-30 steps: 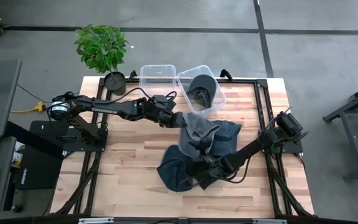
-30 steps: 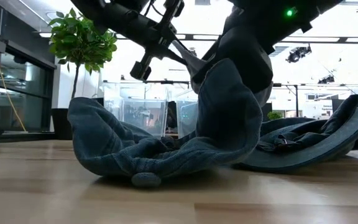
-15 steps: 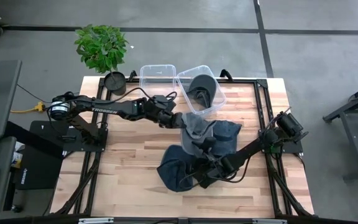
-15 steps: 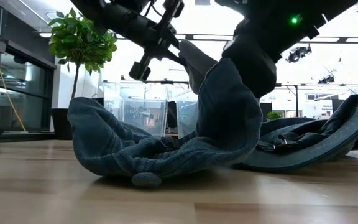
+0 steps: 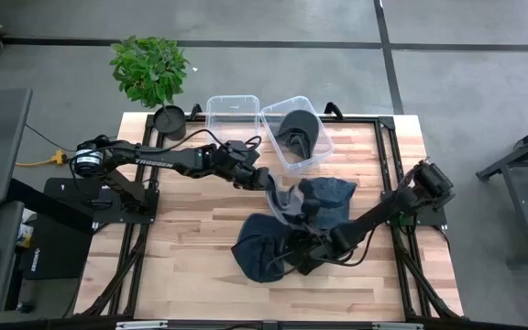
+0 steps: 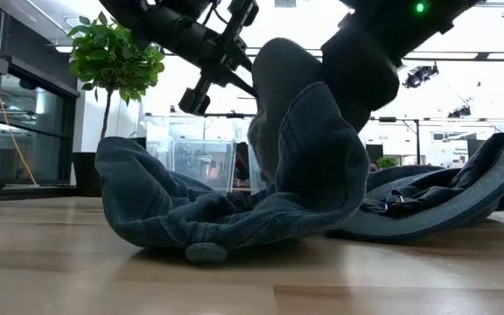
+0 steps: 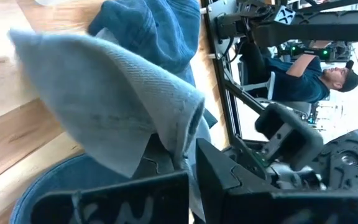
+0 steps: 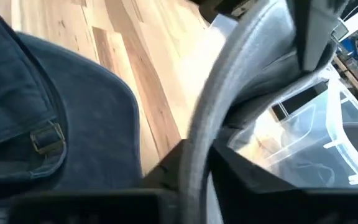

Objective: Pick & Place hat
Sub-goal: Put the gray cap into the right transparent bin

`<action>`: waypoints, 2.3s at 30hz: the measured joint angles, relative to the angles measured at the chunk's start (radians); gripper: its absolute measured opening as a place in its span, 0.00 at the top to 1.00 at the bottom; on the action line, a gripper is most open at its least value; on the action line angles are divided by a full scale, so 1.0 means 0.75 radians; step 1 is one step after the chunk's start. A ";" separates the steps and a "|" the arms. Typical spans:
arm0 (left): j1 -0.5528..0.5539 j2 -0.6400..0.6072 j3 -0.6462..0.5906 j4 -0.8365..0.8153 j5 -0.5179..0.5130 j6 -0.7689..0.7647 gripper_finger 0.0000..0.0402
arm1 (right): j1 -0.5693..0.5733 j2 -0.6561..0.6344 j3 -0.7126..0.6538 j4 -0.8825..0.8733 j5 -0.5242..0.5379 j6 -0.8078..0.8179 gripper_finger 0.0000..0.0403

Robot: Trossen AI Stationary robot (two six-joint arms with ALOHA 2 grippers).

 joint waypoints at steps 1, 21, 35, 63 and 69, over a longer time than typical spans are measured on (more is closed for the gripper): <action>0.000 0.000 -0.001 -0.001 0.000 0.003 1.00 | 0.000 -0.013 0.000 0.000 -0.013 0.000 0.95; 0.000 0.000 -0.001 0.119 0.050 0.248 1.00 | -0.003 -0.214 -0.001 -0.041 -0.269 0.181 0.99; 0.018 -0.010 0.182 0.074 0.048 0.554 0.86 | 0.000 -0.247 0.000 -0.136 -0.405 0.211 0.99; 0.130 0.001 0.776 -0.404 -0.189 1.061 0.45 | -0.177 -0.876 0.000 -0.400 -0.549 0.162 0.99; 0.129 -0.001 0.778 -0.410 -0.266 1.159 0.45 | -0.339 -1.017 0.000 -0.404 -0.602 0.211 0.99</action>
